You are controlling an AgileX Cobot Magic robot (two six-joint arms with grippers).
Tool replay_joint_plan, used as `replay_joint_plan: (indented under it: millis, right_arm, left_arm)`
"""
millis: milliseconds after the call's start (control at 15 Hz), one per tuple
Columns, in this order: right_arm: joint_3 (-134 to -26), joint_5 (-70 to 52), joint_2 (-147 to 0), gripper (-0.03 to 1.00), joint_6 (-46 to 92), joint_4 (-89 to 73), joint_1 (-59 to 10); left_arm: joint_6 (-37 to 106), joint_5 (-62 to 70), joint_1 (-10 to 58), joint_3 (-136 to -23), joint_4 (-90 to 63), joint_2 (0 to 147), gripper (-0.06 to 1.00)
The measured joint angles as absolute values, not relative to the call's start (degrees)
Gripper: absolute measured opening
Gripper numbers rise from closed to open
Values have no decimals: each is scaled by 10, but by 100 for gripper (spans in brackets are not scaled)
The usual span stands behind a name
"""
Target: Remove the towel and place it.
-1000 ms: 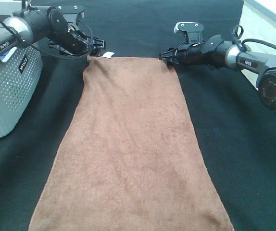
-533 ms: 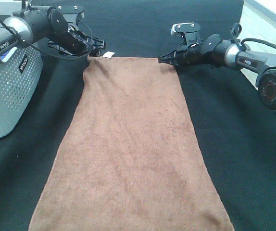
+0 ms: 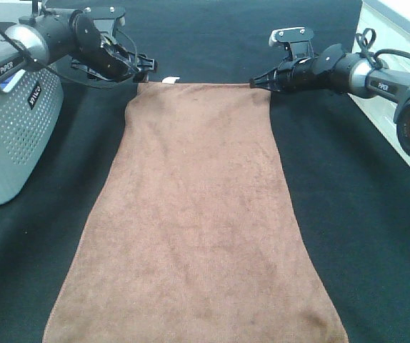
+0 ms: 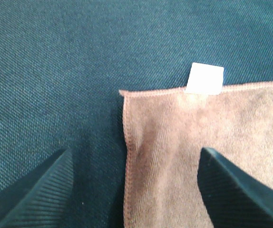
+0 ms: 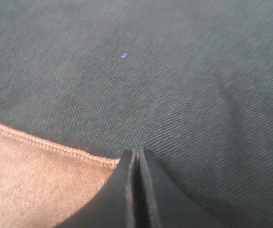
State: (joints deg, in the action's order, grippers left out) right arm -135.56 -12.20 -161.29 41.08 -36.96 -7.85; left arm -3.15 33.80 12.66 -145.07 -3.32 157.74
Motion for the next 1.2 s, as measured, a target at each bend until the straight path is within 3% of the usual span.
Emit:
replay_joint_plan:
  millis: [133,200,467,733,933,1200]
  right_arm:
    - [-1356,-124,-1613,2,411,-382,-78]
    - [-1356,-127,-1613,9,411,-393,-78]
    - [-1356,-198,-1585,75,411,-389,-74]
    - [-1356,-316,-1488,80,391,-372,-74]
    - [-1356,-450,-1411,80,280,-279,-74]
    - [-1356,-586,-1316,80,77,-61,-73]
  left_arm:
    - [-32,338,127,-1451,-33,1577,69]
    - [-32,338,127,-1451,-33,1577,69]
    - [-32,347,127,-1451,-33,1576,70]
    - [-32,425,127,-1454,-36,1536,72]
    - [-32,553,127,-1458,-36,1485,82]
    - [-32,689,122,-1458,22,1417,84]
